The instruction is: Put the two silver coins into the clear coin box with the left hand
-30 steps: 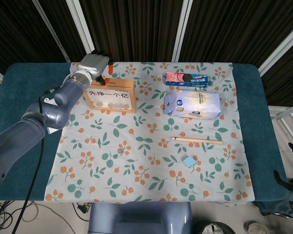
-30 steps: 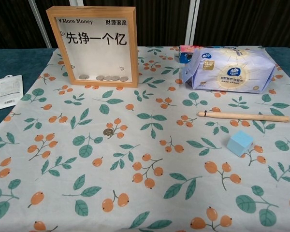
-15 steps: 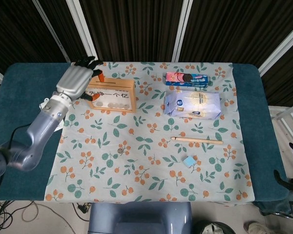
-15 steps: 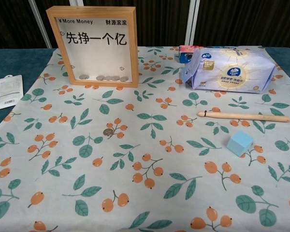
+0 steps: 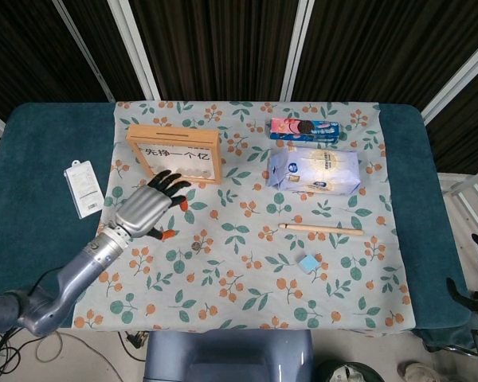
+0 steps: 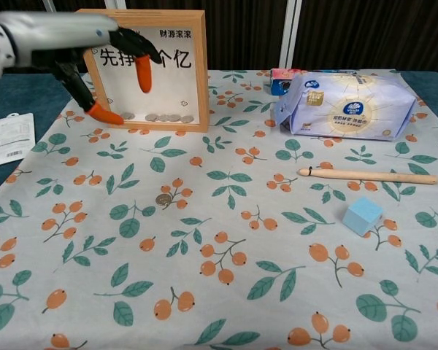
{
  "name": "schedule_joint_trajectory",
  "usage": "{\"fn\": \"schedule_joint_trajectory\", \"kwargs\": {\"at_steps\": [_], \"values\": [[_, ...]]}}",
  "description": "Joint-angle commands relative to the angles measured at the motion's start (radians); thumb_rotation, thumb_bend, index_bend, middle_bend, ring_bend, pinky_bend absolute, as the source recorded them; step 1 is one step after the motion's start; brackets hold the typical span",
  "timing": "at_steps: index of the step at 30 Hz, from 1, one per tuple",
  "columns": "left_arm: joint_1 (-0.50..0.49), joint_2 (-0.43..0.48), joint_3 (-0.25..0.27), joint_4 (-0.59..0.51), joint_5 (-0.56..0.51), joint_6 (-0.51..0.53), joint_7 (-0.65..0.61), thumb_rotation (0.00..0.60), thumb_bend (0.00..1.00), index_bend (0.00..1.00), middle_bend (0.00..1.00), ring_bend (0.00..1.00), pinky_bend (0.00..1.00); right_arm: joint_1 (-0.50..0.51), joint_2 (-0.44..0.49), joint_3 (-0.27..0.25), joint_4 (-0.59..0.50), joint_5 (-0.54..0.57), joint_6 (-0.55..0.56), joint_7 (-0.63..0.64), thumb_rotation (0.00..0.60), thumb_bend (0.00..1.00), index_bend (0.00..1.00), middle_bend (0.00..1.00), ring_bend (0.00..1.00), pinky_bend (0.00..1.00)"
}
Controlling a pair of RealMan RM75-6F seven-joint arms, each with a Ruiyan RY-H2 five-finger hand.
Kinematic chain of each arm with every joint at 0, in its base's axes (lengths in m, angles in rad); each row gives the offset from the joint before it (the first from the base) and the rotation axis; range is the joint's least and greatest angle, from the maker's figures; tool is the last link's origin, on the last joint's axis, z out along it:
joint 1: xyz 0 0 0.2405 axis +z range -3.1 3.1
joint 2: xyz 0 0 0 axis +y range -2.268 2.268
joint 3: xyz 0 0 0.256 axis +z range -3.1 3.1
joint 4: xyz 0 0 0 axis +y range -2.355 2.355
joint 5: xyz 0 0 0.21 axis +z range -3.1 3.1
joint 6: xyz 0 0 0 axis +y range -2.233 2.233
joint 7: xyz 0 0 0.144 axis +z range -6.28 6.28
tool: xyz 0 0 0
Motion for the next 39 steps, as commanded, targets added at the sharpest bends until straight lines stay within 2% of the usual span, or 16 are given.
{"fn": "schedule_joint_trajectory", "kwargs": {"at_steps": [1, 10, 17, 31, 39], "values": [[-0.002, -0.104, -0.043, 0.091, -0.006, -0.075, 0.066, 0.600, 0.16, 0.41, 0.11, 0.00, 0.00, 0.000, 0.001, 0.001, 0.000, 0.001, 0.000, 0.001, 0.600, 0.37, 0.12, 0.08, 0.03, 0.00], [0.001, -0.274, -0.085, 0.262, -0.036, -0.197, 0.122, 0.600, 0.13, 0.36, 0.09, 0.00, 0.00, -0.003, 0.004, 0.002, -0.004, 0.010, 0.000, 0.001, 0.600, 0.37, 0.12, 0.08, 0.03, 0.00], [0.038, -0.362, -0.102, 0.378, -0.034, -0.207, 0.155, 0.600, 0.13, 0.35, 0.09, 0.00, 0.00, -0.004, 0.007, 0.004, -0.009, 0.015, 0.000, 0.003, 0.600, 0.37, 0.12, 0.08, 0.03, 0.00], [0.099, -0.418, -0.117, 0.455, 0.036, -0.212, 0.170, 0.600, 0.13, 0.35, 0.09, 0.00, 0.00, -0.004, 0.008, 0.004, -0.012, 0.021, -0.004, 0.000, 0.600, 0.37, 0.12, 0.08, 0.02, 0.00], [0.111, -0.426, -0.136, 0.463, 0.045, -0.244, 0.182, 0.600, 0.13, 0.36, 0.08, 0.00, 0.00, -0.003, 0.010, 0.003, -0.013, 0.026, -0.010, -0.002, 0.600, 0.37, 0.12, 0.08, 0.02, 0.00]]}}
